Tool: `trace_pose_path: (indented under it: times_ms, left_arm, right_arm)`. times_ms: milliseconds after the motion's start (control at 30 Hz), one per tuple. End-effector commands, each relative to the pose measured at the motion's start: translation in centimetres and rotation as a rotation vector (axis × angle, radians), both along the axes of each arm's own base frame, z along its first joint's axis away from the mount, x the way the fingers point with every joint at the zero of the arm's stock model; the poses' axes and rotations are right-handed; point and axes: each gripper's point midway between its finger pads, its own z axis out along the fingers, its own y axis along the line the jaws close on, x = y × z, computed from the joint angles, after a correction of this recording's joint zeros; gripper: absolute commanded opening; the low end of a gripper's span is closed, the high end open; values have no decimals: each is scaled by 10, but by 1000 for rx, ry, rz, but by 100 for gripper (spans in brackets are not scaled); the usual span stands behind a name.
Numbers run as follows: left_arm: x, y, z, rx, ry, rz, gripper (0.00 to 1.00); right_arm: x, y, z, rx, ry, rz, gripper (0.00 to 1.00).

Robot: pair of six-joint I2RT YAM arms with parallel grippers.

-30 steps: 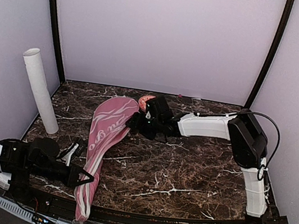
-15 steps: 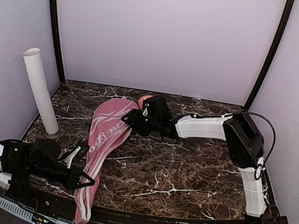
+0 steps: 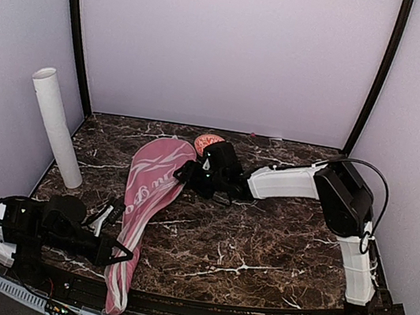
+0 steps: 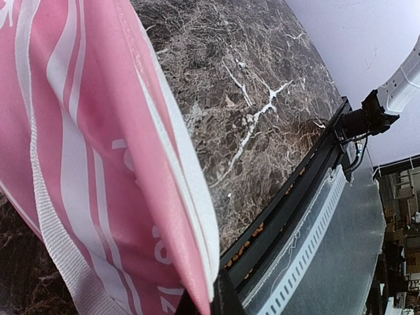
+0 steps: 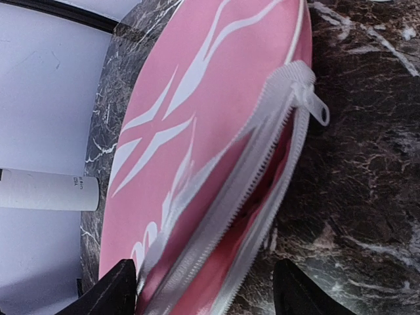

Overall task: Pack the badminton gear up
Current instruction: Pass from the left arm to the right

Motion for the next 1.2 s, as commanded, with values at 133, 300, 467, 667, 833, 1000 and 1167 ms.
trace_pose_path:
  times_ms: [133, 300, 467, 667, 833, 1000, 1167]
  left_arm:
    - [6, -12, 30, -108, -58, 3, 0]
    - [4, -16, 34, -136, -64, -21, 0]
    - [4, -18, 38, -157, -74, -25, 0]
    - [1, -19, 30, -144, -59, -38, 0]
    - [3, -17, 28, -112, -66, -37, 17]
    - [9, -17, 44, -64, -120, -41, 61]
    - [19, -13, 69, -21, -190, -34, 78]
  right_arm:
    - [1, 0, 9, 19, -15, 2, 73]
    - [2, 15, 10, 56, -20, 38, 74]
    - [2, 25, 8, 82, -10, 60, 70]
    - [0, 35, 31, 131, -68, 106, 36]
    - [-8, 50, 81, 156, -184, 242, 8]
    - [-28, 58, 121, 121, -266, 421, 0]
    - [-44, 43, 152, -7, -341, 553, 0]
